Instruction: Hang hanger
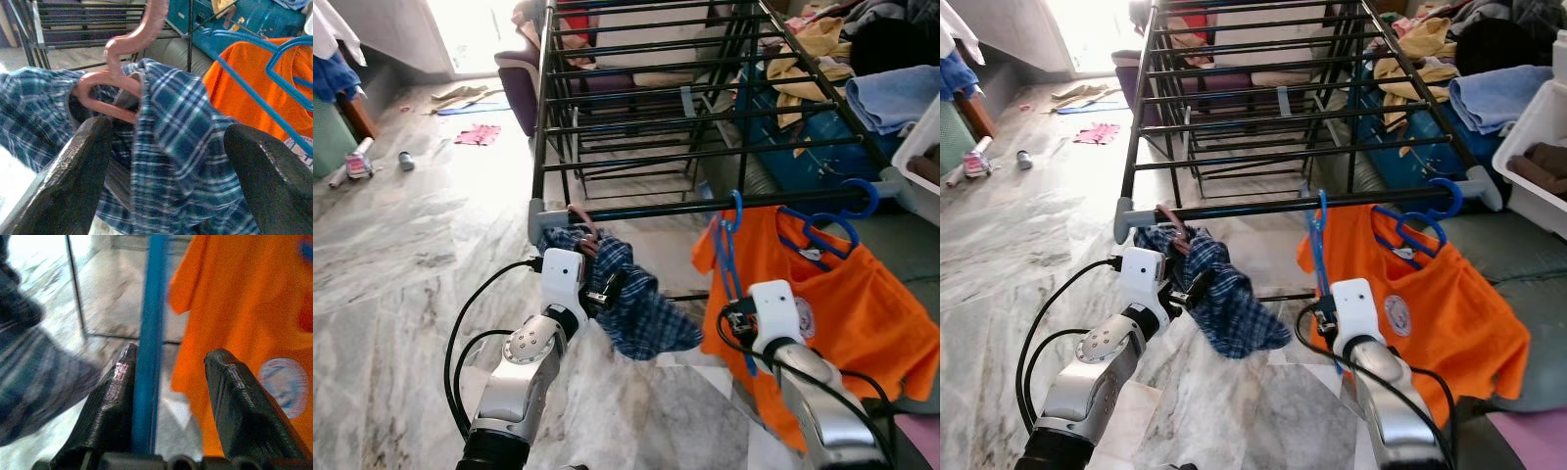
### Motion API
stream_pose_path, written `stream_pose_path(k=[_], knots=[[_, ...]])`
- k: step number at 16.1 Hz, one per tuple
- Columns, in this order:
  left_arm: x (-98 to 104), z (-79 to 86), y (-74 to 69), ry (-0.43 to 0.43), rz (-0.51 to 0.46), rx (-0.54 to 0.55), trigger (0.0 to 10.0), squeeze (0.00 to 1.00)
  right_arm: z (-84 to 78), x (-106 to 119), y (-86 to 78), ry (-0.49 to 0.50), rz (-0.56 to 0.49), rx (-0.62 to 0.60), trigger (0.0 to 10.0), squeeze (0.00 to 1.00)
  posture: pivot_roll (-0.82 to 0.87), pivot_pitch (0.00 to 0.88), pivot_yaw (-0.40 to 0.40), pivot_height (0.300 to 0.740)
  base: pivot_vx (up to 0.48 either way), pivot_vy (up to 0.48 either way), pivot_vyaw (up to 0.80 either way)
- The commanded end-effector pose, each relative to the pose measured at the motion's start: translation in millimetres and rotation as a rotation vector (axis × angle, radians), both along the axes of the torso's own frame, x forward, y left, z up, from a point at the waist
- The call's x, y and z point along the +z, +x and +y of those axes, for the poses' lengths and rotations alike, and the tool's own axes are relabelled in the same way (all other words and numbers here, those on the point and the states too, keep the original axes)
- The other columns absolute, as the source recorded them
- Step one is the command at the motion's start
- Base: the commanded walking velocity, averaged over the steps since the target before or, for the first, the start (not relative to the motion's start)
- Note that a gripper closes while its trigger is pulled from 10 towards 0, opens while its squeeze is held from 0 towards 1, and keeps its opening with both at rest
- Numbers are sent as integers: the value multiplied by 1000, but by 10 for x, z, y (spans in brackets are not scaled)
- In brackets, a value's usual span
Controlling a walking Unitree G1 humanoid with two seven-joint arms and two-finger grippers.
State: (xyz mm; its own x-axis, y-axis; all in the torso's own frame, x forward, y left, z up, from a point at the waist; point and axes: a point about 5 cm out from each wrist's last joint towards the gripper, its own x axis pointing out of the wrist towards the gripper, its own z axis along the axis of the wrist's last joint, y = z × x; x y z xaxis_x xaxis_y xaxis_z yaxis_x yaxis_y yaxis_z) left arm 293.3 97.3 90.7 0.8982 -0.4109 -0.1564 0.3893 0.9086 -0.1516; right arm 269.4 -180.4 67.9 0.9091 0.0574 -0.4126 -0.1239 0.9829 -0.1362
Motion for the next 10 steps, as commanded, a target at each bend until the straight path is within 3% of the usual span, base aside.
stream_pose_path(k=[1,5,7,10], knots=[[32,14,-13,4,-19,1,10000,0,9,96,-22,-12,-73,-5,10000,1000,-104,67,54,740,0,0,0],[46,6,-58,8,-38,-4,10000,0,-40,154,-194,-13,-133,-64,10000,1000,-113,74,55,740,0,0,0],[38,-5,-62,11,-39,-7,10000,0,15,246,-190,-6,-197,-38,10000,1000,-112,74,54,740,0,0,0],[46,-11,-60,14,-43,-9,10000,0,23,273,-172,-10,-203,-32,10000,1000,-109,76,49,740,0,0,0]])
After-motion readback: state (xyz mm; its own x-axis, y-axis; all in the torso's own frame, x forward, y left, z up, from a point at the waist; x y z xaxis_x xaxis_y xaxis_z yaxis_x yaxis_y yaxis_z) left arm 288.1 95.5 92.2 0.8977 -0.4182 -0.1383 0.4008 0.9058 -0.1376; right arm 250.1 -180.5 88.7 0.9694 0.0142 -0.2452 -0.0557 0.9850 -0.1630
